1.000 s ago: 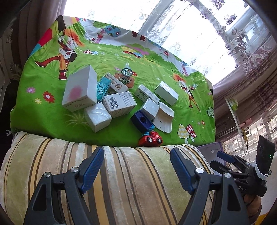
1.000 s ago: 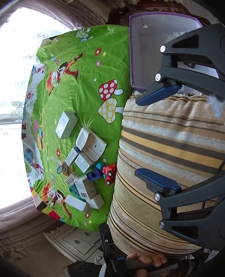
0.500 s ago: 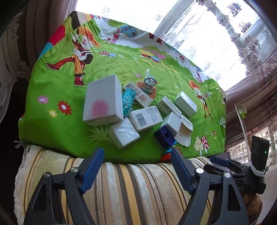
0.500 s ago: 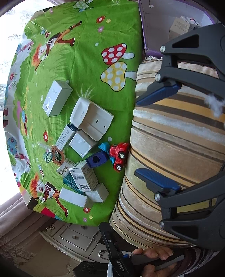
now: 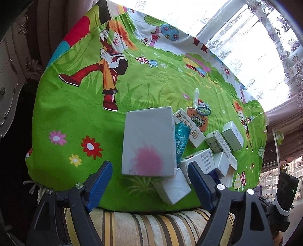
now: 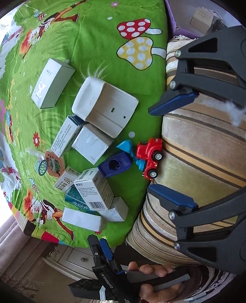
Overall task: Organize rigid objects
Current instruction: 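Grasp the large pink-printed white box with the left gripper while the right grasps the red toy car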
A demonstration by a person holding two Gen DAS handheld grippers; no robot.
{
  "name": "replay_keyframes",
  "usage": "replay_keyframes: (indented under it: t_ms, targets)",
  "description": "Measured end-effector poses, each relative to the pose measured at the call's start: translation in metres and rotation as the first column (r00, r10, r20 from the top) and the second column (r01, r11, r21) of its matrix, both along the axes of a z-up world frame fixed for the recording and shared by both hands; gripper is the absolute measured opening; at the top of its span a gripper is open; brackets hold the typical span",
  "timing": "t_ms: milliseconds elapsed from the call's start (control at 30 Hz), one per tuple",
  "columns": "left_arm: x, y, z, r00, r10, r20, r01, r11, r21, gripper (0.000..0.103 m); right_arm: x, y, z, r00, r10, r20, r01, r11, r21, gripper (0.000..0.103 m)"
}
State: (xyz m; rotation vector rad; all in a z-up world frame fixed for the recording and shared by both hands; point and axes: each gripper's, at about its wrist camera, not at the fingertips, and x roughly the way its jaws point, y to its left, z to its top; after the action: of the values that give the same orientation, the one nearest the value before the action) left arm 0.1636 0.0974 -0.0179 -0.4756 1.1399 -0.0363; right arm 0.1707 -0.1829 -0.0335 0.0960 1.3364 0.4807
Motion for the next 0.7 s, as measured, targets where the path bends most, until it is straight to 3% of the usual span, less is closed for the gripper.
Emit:
replay_keyframes:
  t_ms: [500, 567, 633, 700]
  targets:
    - [0.021, 0.002, -0.027, 1.0, -0.01, -0.024, 0.008, 0.997, -0.074, 0.083, 0.033, 0.016, -0.022, 0.998, -0.046, -0.04, 0.045, 0.999, -0.023, 0.077]
    - [0.021, 0.002, -0.028, 1.0, -0.012, -0.021, 0.01, 0.997, -0.074, 0.077, 0.034, 0.016, -0.024, 0.998, -0.054, -0.045, 0.053, 0.998, -0.018, 0.077]
    - [0.022, 0.002, -0.029, 1.0, -0.017, -0.022, 0.016, 0.997, -0.081, 0.071, 0.033, 0.017, -0.024, 0.997, -0.049, -0.052, 0.049, 0.999, -0.001, 0.063]
    - [0.022, 0.002, -0.028, 1.0, -0.02, -0.019, 0.018, 0.997, -0.079, 0.071, 0.033, 0.017, -0.025, 0.997, -0.042, -0.061, 0.043, 0.999, 0.021, 0.054]
